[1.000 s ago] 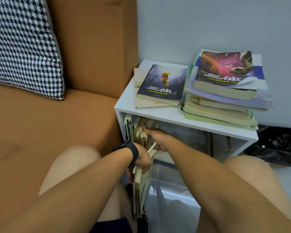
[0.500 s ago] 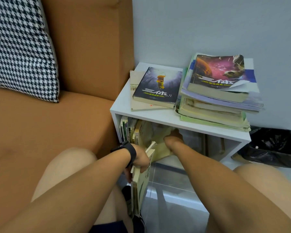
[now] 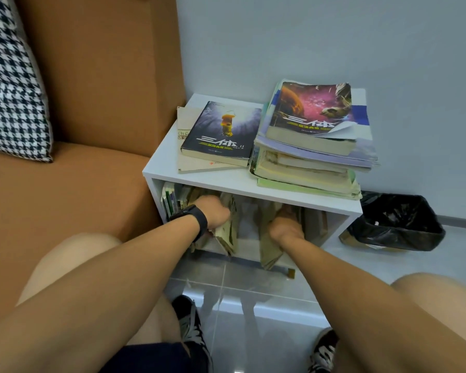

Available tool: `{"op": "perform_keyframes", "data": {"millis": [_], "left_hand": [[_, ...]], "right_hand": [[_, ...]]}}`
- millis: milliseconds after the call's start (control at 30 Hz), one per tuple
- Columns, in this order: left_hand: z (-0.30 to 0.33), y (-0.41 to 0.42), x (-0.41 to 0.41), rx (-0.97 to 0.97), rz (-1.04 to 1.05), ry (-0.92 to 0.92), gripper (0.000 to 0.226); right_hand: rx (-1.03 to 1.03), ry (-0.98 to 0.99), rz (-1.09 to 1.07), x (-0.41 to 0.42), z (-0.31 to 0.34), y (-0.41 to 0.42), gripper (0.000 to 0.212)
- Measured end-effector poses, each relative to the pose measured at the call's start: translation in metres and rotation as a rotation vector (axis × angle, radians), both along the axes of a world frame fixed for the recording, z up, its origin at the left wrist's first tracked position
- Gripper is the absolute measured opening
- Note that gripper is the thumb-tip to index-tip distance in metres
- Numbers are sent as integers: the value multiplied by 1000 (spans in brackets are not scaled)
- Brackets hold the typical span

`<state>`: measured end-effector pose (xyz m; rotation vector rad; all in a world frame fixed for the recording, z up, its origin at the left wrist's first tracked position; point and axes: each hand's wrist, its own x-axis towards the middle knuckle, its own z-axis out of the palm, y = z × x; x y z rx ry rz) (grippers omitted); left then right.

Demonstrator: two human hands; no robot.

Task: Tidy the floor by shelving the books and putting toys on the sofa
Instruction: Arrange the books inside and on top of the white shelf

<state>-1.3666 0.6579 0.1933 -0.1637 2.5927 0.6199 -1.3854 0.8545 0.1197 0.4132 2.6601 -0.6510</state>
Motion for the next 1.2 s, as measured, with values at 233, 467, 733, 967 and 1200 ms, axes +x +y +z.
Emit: {"op": "perform_keyframes", "data": {"millis": [233, 467, 733, 967, 1200], "left_hand": [[-32, -7, -22, -343, -149, 19, 35], [-28, -9, -8, -599, -284, 216, 30], [-28, -15, -3, -714, -330, 361, 27], [-21, -13, -4, -666, -238, 295, 27], [-37, -21, -4, -562, -371, 88, 109]], "right_hand": [[-31, -37, 4, -6, 2, -16, 59], [-118, 13, 6, -16, 1, -43, 31], [-621, -74, -139, -20, -5, -96, 42], [-891, -114, -141, -26, -7, -117, 24], [-846, -307, -57, -20, -5, -104, 33]]}}
